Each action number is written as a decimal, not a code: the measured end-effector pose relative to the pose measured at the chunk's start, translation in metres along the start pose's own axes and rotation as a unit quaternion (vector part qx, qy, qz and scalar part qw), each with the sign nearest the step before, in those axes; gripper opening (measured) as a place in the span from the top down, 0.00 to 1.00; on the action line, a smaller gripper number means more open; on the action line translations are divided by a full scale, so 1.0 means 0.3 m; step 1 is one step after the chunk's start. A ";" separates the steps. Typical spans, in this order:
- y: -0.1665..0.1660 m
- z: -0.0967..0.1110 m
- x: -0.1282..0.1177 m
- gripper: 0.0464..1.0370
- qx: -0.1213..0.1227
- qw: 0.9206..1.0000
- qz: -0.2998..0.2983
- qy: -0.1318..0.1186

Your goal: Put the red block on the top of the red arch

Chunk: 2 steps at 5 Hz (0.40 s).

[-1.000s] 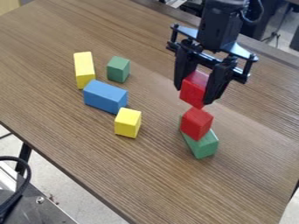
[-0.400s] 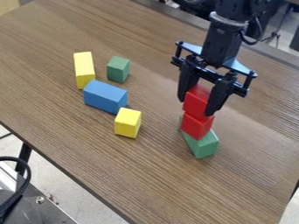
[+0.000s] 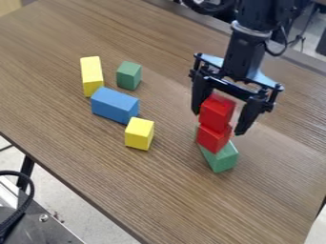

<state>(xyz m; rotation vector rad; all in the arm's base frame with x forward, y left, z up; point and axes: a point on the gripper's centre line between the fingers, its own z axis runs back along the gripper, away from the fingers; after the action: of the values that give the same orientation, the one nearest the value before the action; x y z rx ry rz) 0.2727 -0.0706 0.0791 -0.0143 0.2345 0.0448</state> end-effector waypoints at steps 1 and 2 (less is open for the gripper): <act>-0.004 0.046 -0.009 0.04 -0.010 1.000 0.004 -0.023; 0.011 0.132 -0.029 0.04 -0.025 0.998 0.006 -0.056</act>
<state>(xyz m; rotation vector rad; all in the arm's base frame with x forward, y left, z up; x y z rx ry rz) 0.2733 -0.0668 0.1196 -0.0601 0.1211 0.0623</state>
